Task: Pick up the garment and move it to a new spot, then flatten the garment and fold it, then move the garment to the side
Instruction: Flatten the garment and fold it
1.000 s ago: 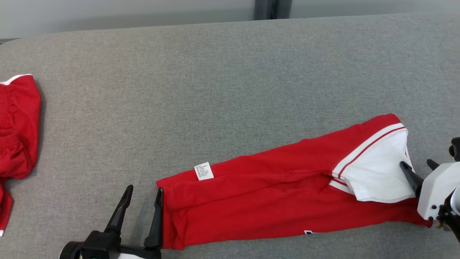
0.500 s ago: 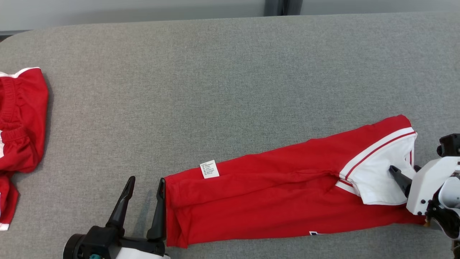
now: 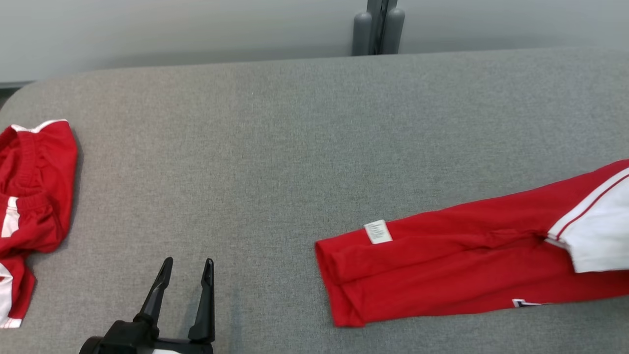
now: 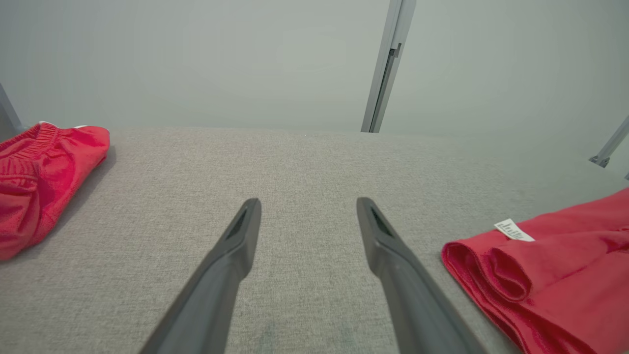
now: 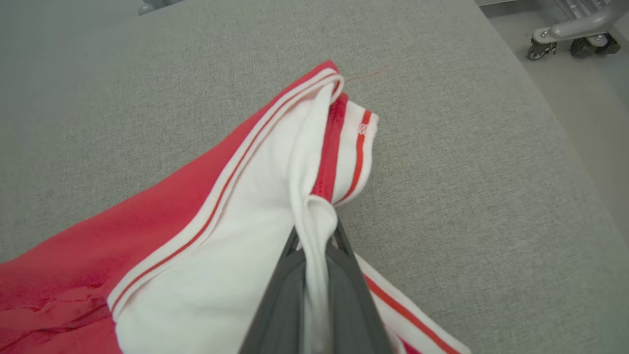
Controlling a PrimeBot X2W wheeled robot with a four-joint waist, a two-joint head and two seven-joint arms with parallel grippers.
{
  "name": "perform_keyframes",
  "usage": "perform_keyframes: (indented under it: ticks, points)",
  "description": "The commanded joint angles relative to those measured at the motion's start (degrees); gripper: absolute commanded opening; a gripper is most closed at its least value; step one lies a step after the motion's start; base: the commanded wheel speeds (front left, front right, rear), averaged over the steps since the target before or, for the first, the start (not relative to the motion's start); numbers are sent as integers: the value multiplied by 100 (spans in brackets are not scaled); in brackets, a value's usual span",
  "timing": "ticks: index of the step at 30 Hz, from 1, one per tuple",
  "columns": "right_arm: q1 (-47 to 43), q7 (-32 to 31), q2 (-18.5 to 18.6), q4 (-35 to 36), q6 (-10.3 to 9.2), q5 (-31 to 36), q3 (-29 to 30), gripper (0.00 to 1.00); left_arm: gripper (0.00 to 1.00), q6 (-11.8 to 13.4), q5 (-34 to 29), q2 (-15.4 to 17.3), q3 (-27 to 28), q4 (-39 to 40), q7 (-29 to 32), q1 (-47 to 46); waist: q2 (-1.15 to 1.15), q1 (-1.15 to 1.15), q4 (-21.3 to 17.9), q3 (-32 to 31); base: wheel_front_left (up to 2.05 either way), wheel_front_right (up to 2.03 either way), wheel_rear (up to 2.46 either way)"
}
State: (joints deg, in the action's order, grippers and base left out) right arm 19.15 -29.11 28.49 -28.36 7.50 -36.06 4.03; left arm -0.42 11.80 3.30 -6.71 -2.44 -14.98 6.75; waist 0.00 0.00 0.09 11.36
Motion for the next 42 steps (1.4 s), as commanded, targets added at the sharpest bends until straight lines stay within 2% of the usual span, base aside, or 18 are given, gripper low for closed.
perform_keyframes:
  ticks: [1, 3, 7, 8, 10, 14, 16, 22, 28, 40, 41, 42]
  points:
    - [-3, 78, 99, 71, -1, -26, 52, 0, 100, -28, -55, 10, 41, -24, -28, 39, 0, 0, -12, -148, 0, 0, 0]
    - [-87, 94, 141, 305, 0, -104, 59, 0, 100, -46, -71, -5, 87, -58, -28, 128, 0, 0, -29, -283, 0, 0, 0]
    - [-434, 9, 67, 1216, 0, -266, -359, 0, 100, -51, -47, -26, 186, -82, -28, 245, 0, 0, -111, -518, 0, 0, 0]
    - [-626, -20, -95, 1780, 0, -303, -637, 0, 100, -33, -39, -31, 199, -60, -27, 317, 0, 0, -158, -576, 0, 0, 0]
    - [-822, -67, -359, 2248, 0, -303, -925, 0, 100, -11, 30, -32, 158, -35, -27, 343, 0, 0, -196, -591, 0, 0, 0]
    - [-974, -4, -993, 2727, 0, -100, -1428, 0, 100, 28, 83, -31, 55, -29, -27, 277, 0, 0, -213, -513, 0, 0, 0]
    - [-950, 78, -1398, 2692, 0, -53, -1701, 0, 100, 47, 94, -30, 10, -29, -28, 203, 0, 0, -190, -446, 0, 0, 0]
    - [-579, 397, -2211, 2036, 0, 361, -2331, 0, 100, 20, 42, -30, -147, -154, -28, 115, 0, 0, -44, -333, 0, 0, 0]
    - [-368, 585, -2468, 1485, 0, 585, -2712, 0, 100, 68, 71, -31, -201, -284, -28, 85, 0, 0, 128, -336, 0, 0, 0]
    - [-294, 653, -2553, 1118, 0, 485, -3207, 0, 100, 105, 117, -32, -220, -406, -29, 196, 0, 0, 157, -418, 0, 0, 0]
    - [-288, 707, -2556, 1167, 1, 484, -3274, 42, 100, 108, 121, -31, -209, -413, -28, 215, 0, 0, 140, -437, 0, 0, 0]
    - [-291, 753, -2551, 1214, 0, 512, -3299, 100, 100, 111, 120, -31, -201, -418, -29, 228, 0, 0, 126, -447, 0, 0, 0]
